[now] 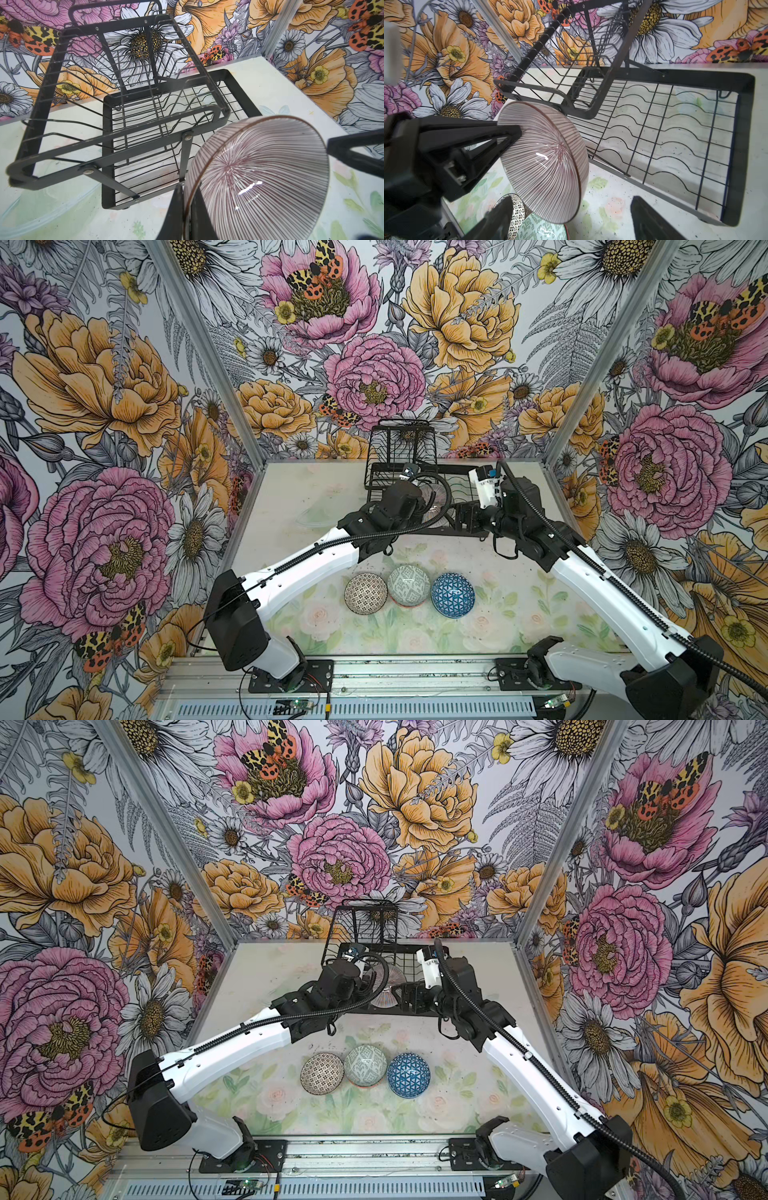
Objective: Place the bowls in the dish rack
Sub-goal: 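Lift the purple-striped bowl with the left gripper toward the right gripper, then grasp the purple-striped bowl with the right gripper beside the left gripper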
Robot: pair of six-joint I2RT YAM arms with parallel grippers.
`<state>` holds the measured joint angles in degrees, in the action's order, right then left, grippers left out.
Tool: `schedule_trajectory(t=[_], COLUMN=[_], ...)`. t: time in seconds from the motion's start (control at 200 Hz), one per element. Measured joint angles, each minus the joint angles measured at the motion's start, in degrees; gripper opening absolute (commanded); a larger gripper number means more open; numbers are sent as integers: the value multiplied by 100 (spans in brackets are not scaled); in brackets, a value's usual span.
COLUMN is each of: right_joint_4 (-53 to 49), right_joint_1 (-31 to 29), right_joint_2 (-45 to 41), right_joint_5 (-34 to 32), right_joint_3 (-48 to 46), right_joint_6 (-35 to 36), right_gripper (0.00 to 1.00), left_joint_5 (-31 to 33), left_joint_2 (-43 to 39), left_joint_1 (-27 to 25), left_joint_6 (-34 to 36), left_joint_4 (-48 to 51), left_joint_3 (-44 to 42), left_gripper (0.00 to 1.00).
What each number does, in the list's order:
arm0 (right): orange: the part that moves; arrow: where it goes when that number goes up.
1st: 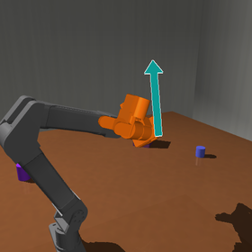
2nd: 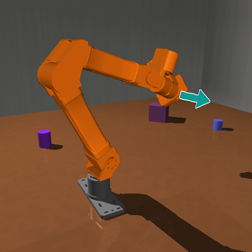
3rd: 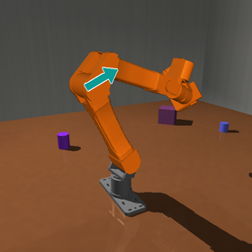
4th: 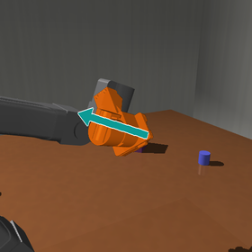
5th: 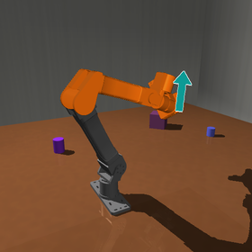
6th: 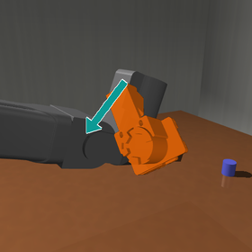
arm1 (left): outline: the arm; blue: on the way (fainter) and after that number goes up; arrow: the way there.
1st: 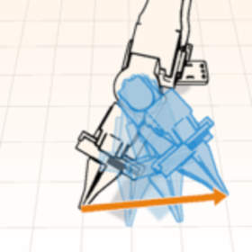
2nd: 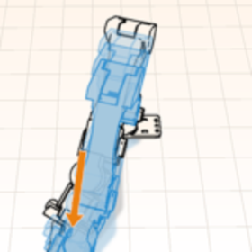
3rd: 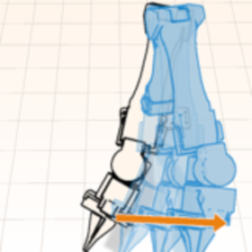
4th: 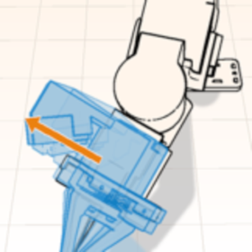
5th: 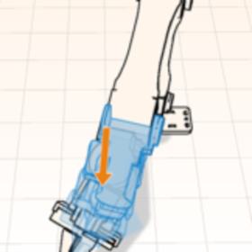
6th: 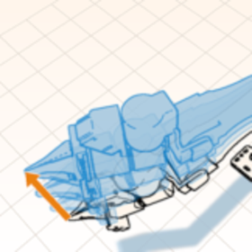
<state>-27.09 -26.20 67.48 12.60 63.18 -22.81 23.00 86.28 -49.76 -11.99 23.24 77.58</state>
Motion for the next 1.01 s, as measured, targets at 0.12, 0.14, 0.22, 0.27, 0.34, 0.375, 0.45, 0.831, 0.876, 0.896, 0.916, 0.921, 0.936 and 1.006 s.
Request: schedule_trajectory(t=[0.12,0.14,0.22,0.27,0.34,0.375,0.45,0.831,0.876,0.896,0.916,0.921,0.936,1.006], right_joint_4=[52,61,122,170,251,291,341,498,483,472,468,468,468,459], right_joint_1=[-11,-11,-13,-15,-15,-15,-28,-52,-52,-52,-52,-52,-52,-52], right_joint_2=[240,258,299,315,323,328,337,358,358,358,358,358,358,358], right_joint_5=[-245,-269,-363,-400,-431,-446,-468,-673,-688,-699,-702,-702,-702,-723], right_joint_3=[0,0,0,7,11,11,11,-13,-13,-13,-13,-13,-13,-17], right_joint_6=[-94,-96,-175,-181,-219,-227,-236,-262,-240,-240,-236,-234,-229,-219], right_gripper=[66,63,54,50,48,48,45,10,4,2,0,0,0,0], left_joint_5=[-177,-201,-293,-337,-413,-446,-514,-876,-876,-879,-881,-881,-881,-885], left_joint_2=[0,0,0,0,0,0,0,-2,-2,-2,-2,-2,-2,-2], left_joint_1=[0,0,0,0,0,0,0,0,0,0,0,0,0,0], left_joint_6=[-7,-13,-26,-46,-72,-94,-122,-212,-201,-199,-199,-199,-199,-199], left_joint_4=[-162,-186,-295,-341,-404,-431,-540,-876,-901,-918,-920,-922,-927,-938], left_joint_3=[0,0,0,0,-2,-7,-39,-251,-262,-273,-284,-286,-293,-306], left_gripper=[0,0,0,0,0,0,0,0,0,0,0,0,0,0])
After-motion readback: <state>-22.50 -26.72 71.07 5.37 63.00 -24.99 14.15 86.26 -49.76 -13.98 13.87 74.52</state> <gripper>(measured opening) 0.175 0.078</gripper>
